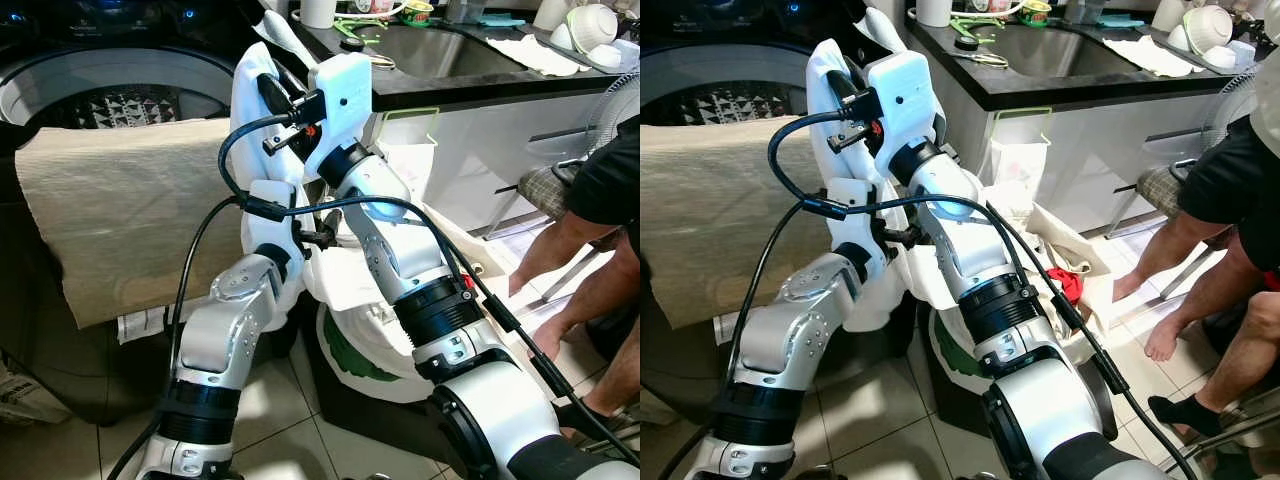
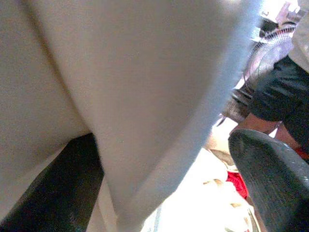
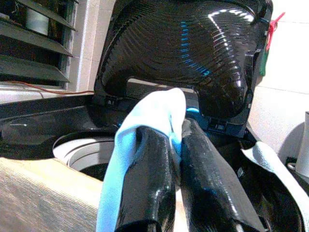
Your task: Clothes washing
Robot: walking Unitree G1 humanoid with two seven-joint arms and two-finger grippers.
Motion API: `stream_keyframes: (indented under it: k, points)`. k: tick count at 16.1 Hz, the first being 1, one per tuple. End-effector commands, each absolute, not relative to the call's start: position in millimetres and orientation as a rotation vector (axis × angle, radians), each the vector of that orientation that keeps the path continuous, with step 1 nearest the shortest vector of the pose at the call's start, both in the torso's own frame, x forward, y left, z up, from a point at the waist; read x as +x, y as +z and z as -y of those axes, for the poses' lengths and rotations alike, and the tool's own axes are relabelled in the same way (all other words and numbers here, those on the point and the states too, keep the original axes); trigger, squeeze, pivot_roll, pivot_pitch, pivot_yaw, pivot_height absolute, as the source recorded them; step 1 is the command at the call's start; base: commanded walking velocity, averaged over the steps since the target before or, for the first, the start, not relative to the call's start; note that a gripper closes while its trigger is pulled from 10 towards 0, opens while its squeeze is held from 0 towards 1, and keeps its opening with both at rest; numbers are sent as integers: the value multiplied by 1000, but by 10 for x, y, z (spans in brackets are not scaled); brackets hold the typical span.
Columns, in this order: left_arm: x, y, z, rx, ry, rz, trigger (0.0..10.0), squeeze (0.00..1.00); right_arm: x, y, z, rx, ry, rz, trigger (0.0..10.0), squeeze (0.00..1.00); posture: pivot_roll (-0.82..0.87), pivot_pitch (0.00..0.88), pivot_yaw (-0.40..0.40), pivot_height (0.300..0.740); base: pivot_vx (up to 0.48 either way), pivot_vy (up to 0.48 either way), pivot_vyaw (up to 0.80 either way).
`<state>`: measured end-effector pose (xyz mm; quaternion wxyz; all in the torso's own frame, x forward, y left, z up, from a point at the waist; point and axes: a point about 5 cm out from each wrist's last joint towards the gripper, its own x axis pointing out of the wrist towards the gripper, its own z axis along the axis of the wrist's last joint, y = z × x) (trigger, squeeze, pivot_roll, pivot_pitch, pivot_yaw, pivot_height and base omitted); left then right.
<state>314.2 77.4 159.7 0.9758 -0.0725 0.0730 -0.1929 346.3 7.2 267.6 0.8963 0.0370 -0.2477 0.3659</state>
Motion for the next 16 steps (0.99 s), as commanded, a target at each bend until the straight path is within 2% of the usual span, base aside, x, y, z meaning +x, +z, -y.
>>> stream_keyframes:
  k: [1,4,5,6,11,16]
  points:
    - [3128,1618,-682,-100,-417,-134,10000,1000,3382,2653,-265,192,777,480,10000,0,117,0,-85,740,0,0,0]
    - [3149,1578,-657,-5,-413,-129,10000,1000,3360,2690,-314,196,780,488,10000,0,113,0,-81,740,0,0,0]
    - [3160,1585,-694,5,-396,-103,0,839,3360,2690,-315,196,778,487,10000,0,113,0,-80,740,0,0,0]
    - [3159,1588,-725,-15,-394,-89,0,0,3360,2694,-316,198,778,486,10000,0,113,0,-80,740,0,0,0]
    - [3175,1504,-718,-71,-378,-140,0,0,3251,2912,-436,256,802,523,10000,0,109,0,-79,740,0,0,0]
    - [3182,1460,-756,-28,-362,-145,0,0,3264,2835,-454,263,802,477,10000,0,116,0,-81,740,0,0,0]
